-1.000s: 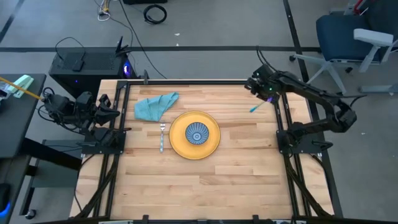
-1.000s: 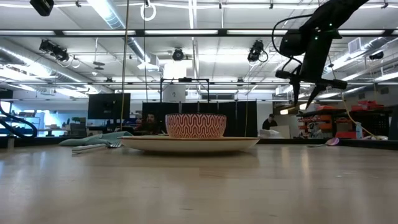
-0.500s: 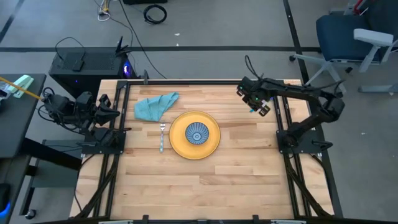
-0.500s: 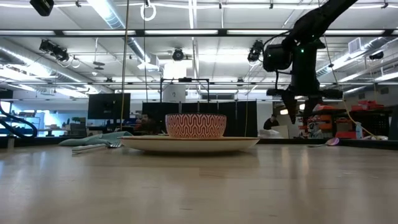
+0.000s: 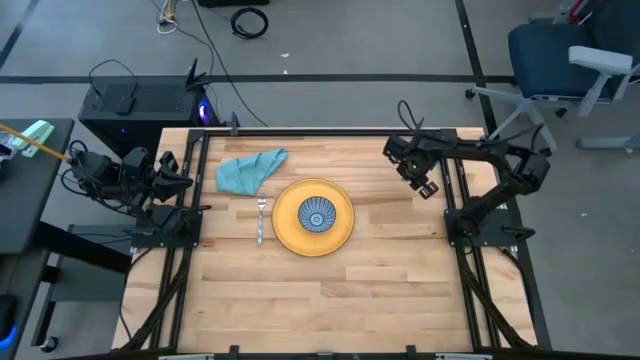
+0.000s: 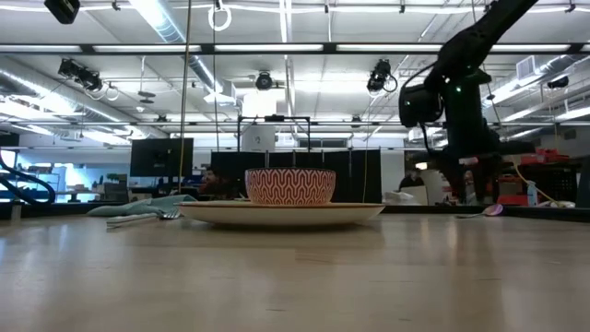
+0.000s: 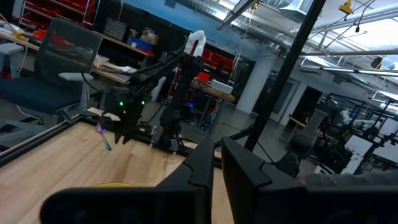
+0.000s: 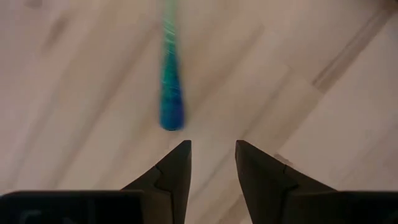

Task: Set table place
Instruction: Put the silver spoon into the blue and red bowl

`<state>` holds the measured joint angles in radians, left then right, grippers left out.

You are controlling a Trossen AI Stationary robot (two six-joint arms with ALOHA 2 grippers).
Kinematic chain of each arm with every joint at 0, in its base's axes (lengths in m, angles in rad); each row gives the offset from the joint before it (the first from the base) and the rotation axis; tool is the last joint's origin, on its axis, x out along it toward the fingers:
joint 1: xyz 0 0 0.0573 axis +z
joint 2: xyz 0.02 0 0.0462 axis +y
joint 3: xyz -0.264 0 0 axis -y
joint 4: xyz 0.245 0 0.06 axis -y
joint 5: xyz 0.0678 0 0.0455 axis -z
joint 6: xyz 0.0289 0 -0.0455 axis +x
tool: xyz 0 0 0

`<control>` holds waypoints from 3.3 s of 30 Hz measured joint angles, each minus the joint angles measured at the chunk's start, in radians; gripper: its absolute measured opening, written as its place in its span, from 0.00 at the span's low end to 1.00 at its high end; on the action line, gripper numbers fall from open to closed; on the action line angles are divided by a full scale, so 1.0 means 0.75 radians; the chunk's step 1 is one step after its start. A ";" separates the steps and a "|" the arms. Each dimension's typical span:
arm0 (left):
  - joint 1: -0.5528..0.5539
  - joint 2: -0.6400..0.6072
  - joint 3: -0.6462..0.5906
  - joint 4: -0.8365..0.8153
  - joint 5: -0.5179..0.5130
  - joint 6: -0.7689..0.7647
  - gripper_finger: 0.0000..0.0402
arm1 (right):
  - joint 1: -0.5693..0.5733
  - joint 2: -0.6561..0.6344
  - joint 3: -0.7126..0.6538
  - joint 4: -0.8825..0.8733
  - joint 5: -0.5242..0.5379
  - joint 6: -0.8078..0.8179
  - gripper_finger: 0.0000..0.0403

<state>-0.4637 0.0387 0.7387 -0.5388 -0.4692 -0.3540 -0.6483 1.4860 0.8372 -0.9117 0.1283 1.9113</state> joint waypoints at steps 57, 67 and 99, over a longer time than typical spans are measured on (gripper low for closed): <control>0.000 0.001 0.000 0.000 0.000 0.000 0.08 | -0.212 0.072 -0.137 0.338 0.068 -0.201 0.15; 0.000 0.001 0.000 0.000 0.000 -0.001 0.09 | -0.053 0.031 -0.138 0.352 -0.044 -0.381 0.01; 0.000 0.001 0.000 0.000 0.000 -0.001 0.07 | 0.131 0.001 0.026 0.154 -0.124 -0.565 0.09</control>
<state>-0.4639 0.0391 0.7387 -0.5388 -0.4692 -0.3546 -0.5501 1.4864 0.8566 -0.7960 0.0351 1.4873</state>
